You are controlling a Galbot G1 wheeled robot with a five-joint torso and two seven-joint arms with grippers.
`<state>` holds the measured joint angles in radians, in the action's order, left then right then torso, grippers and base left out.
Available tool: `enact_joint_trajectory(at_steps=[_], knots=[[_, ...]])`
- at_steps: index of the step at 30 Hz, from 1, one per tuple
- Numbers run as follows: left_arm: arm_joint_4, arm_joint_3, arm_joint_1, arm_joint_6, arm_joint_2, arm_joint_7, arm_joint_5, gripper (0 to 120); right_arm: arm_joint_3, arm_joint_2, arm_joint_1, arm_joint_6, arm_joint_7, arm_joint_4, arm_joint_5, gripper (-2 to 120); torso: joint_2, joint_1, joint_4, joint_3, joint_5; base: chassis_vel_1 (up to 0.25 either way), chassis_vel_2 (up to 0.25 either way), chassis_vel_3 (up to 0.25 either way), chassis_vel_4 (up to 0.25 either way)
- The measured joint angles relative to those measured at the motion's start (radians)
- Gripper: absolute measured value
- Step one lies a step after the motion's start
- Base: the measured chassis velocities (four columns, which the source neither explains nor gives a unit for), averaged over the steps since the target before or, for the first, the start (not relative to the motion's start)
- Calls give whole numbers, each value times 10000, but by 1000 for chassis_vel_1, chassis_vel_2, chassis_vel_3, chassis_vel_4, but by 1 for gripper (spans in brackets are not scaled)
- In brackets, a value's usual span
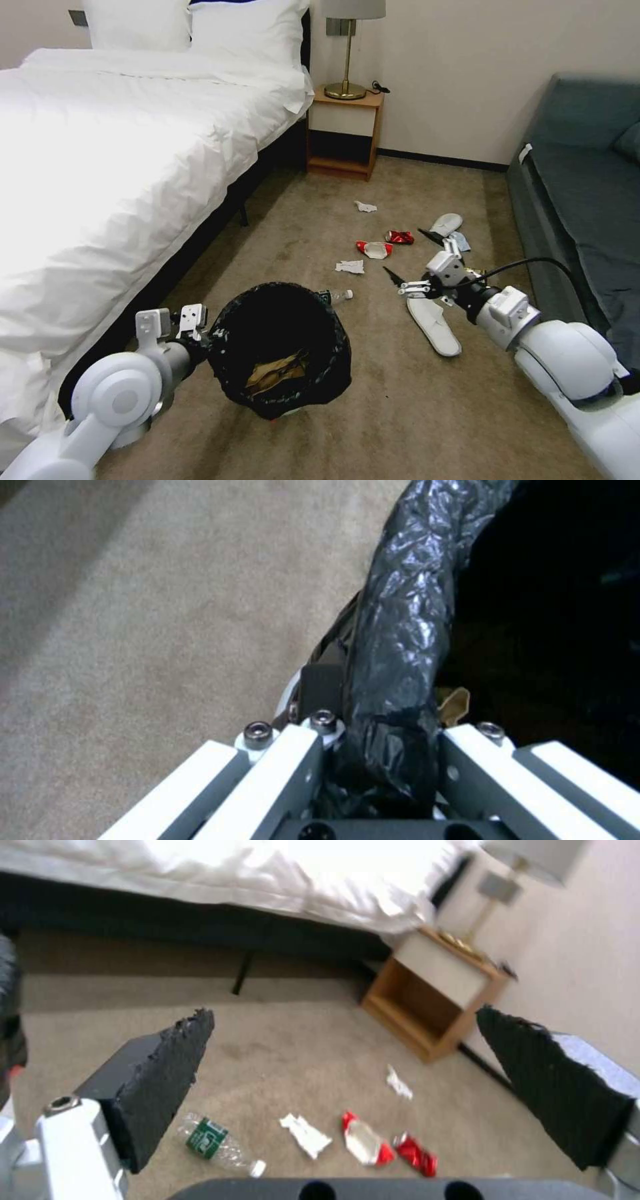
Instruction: Pick up the trash bin, then pick up the garbage on the floor and place it into the trash bin.
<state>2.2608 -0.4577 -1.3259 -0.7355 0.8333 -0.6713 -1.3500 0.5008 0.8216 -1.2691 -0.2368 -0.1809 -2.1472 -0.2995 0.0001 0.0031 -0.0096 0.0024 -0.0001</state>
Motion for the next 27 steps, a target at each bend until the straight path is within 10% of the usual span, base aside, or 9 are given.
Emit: enact_joint_trajectory(at_steps=[27], knots=[[707,-819,-790,1,275,-8,145,3,1737,3227,-3249,1099,1217,-104,-1499,100,-2,1,-4,0,0,0,0,0,0]])
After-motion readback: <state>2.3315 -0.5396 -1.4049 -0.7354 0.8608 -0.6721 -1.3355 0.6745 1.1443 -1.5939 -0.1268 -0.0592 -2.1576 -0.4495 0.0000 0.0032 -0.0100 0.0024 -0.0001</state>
